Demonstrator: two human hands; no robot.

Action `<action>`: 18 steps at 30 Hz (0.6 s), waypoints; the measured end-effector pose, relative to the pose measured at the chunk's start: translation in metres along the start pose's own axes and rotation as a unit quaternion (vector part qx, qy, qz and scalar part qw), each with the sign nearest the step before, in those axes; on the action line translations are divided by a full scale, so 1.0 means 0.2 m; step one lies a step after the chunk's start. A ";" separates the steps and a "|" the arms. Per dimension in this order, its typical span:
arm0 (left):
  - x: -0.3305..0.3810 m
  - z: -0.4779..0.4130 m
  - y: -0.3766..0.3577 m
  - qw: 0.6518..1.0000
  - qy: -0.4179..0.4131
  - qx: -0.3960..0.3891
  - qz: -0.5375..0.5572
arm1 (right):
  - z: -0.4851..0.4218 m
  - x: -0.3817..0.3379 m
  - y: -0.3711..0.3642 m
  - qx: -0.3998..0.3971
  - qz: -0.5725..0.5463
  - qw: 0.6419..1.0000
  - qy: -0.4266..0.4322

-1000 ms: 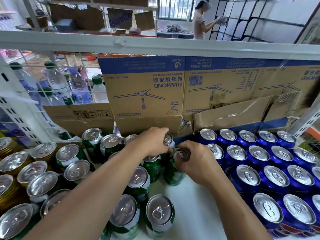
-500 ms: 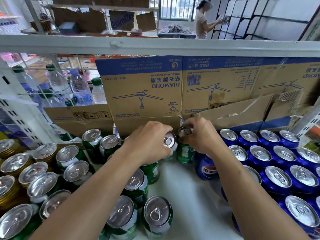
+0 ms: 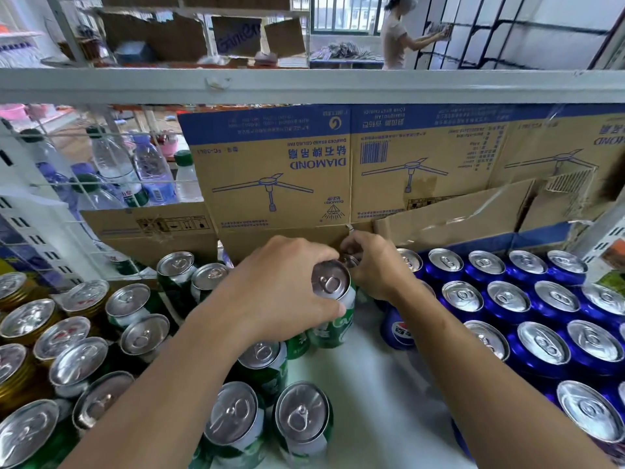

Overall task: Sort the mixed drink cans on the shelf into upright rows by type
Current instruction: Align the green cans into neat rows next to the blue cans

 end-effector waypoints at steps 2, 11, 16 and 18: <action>-0.01 -0.01 -0.07 1.000 -0.001 -0.016 -0.005 | 0.02 -0.01 0.00 0.012 -0.016 1.000 0.008; -0.11 -0.02 -0.39 0.993 -0.005 -0.101 -0.068 | 0.06 0.03 0.03 0.004 0.054 0.999 0.001; -0.12 -0.03 -0.44 0.992 -0.013 -0.099 -0.083 | 0.19 0.01 0.14 0.000 0.034 0.999 -0.013; -0.14 -0.02 -0.43 0.989 -0.019 -0.127 -0.075 | 0.25 0.02 0.06 -0.094 0.074 0.993 -0.021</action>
Point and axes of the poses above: each hand's wrist, its own z-axis away from the middle knuckle, its own y-axis out of the back of the hand, x = y × z, the point moved 9 cm from there along -z, towards the middle knuckle, and after that the axes turned 15 degrees about -y, right-handed, at the moved point
